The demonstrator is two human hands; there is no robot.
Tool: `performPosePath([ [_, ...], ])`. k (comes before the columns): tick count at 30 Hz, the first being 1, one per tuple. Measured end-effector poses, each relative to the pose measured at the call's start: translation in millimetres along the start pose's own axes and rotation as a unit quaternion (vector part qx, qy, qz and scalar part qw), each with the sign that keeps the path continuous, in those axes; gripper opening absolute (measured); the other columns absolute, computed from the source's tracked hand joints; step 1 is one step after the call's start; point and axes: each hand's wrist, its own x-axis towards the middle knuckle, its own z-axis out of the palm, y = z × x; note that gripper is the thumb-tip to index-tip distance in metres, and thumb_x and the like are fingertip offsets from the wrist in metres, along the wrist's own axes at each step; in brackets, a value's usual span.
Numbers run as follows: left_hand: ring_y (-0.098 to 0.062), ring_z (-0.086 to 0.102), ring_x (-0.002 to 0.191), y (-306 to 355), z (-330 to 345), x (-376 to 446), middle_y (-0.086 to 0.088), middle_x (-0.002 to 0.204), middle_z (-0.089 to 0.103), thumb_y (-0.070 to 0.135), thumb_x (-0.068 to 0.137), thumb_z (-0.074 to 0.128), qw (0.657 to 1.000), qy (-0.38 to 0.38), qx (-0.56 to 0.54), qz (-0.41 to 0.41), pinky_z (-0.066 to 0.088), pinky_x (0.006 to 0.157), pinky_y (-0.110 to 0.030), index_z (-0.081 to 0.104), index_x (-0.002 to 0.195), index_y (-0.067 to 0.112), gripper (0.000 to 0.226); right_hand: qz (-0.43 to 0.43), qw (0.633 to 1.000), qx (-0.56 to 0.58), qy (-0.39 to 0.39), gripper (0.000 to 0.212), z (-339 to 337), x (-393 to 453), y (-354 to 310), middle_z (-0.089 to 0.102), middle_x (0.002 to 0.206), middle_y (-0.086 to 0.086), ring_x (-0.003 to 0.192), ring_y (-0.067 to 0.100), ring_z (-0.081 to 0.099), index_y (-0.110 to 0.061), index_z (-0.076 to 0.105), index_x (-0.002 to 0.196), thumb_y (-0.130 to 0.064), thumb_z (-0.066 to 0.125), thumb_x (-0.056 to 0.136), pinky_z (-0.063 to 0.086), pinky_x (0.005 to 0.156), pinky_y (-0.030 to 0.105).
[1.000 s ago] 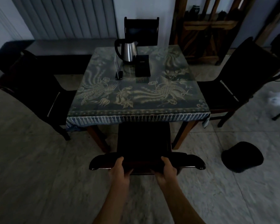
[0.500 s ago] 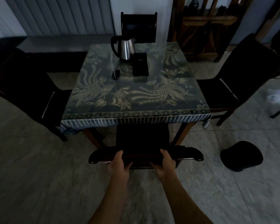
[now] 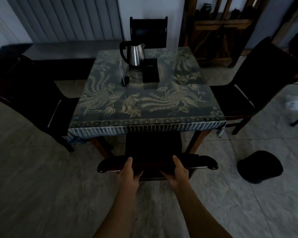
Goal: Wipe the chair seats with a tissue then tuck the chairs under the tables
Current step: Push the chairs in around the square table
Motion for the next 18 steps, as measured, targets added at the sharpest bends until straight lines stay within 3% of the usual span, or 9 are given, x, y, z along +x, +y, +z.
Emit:
performPosePath([
  [2,-0.031,0.059,0.106,1,-2,-3,-0.013,0.123,0.059,0.028,0.084,0.075,1.000,-0.016,0.002,0.002,0.057,0.082,-0.049,0.053,0.127,0.014,0.050,0.005,1.000,-0.001,-0.010,0.031,0,-3,-3,0.066,0.114,0.017,0.102,0.037,0.064,-0.011,0.058,0.111,-0.019,0.072,0.086,0.058,0.069,0.056],
  [6,-0.035,0.056,0.115,4,-6,-8,-0.013,0.125,0.059,0.033,0.079,0.079,0.999,-0.041,0.000,0.007,0.059,0.074,-0.049,0.054,0.130,0.013,0.060,0.012,0.999,-0.013,-0.041,0.034,-5,-9,-7,0.065,0.115,0.015,0.105,0.038,0.061,-0.015,0.059,0.111,-0.028,0.075,0.083,0.056,0.074,0.061],
  [12,-0.035,0.061,0.109,1,-15,-21,-0.016,0.125,0.061,0.022,0.086,0.074,0.998,-0.055,0.011,0.000,0.057,0.076,-0.046,0.055,0.129,0.013,0.048,0.000,0.996,-0.083,-0.015,0.040,-22,-20,-18,0.065,0.116,0.014,0.102,0.039,0.064,-0.013,0.053,0.120,-0.028,0.071,0.088,0.053,0.083,0.056],
  [18,-0.030,0.065,0.101,-8,-16,-36,-0.013,0.113,0.066,0.029,0.091,0.067,0.985,-0.034,0.168,0.033,0.055,0.082,-0.043,0.057,0.118,0.011,0.034,-0.053,0.966,-0.253,0.008,0.026,-33,-37,-27,0.066,0.108,0.010,0.095,0.032,0.066,-0.013,0.053,0.117,-0.027,0.060,0.095,0.055,0.078,0.046],
])
